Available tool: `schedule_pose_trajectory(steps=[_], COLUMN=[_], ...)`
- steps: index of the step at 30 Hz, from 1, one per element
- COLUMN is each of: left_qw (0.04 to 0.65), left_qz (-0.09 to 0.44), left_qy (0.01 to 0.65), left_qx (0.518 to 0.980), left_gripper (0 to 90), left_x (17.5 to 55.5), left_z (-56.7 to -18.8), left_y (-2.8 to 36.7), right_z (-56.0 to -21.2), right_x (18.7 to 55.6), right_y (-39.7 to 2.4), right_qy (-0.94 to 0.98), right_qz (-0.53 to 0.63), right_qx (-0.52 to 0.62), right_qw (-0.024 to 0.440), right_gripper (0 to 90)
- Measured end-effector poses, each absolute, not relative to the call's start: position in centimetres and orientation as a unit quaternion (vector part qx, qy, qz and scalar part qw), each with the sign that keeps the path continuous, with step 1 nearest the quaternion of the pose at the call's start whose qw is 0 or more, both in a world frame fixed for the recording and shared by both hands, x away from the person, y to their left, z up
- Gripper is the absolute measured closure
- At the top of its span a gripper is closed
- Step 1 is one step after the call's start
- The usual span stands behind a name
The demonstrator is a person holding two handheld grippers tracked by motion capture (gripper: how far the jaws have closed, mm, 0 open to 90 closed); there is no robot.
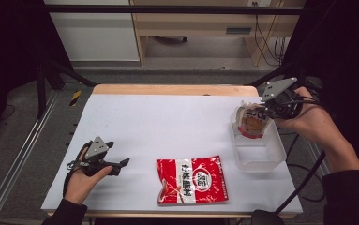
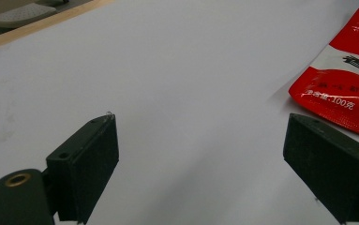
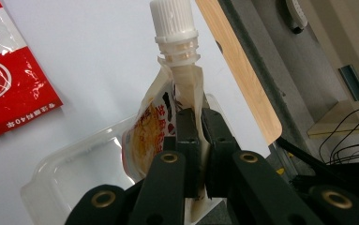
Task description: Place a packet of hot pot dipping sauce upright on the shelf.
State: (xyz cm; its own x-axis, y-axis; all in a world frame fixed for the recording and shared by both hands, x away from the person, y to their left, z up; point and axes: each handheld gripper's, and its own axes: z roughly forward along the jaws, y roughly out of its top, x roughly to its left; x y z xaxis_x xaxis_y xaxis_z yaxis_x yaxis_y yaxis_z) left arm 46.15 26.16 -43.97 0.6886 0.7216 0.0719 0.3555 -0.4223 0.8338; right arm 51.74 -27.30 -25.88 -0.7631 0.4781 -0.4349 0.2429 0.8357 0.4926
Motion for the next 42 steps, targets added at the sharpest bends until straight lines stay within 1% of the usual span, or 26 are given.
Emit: schedule_pose_trajectory(steps=[9, 15, 31, 42], left_qw=[0.422, 0.418, 0.416, 0.415], left_qz=[0.213, 0.209, 0.203, 0.202], left_qy=[0.328, 0.325, 0.322, 0.322], left_qx=[0.818, 0.822, 0.826, 0.826], left_gripper=[10.6, 10.6, 10.6, 10.6], left_x=[46.2, 46.2, 46.2, 46.2], left_z=[-44.1, -44.2, -44.4, -44.4], left_y=[26.0, 25.9, 25.7, 25.8], right_z=[-26.2, -26.3, -28.1, -29.4], right_x=[52.8, 53.6, 55.2, 55.6], right_y=[-27.8, -27.6, -27.9, -27.8], right_qy=[0.917, 0.916, 0.915, 0.920], right_qz=[0.205, 0.199, 0.196, 0.204], right_qx=[0.204, 0.199, 0.207, 0.198], right_qw=[0.276, 0.285, 0.286, 0.271], right_gripper=[87.1, 87.2, 87.1, 86.8])
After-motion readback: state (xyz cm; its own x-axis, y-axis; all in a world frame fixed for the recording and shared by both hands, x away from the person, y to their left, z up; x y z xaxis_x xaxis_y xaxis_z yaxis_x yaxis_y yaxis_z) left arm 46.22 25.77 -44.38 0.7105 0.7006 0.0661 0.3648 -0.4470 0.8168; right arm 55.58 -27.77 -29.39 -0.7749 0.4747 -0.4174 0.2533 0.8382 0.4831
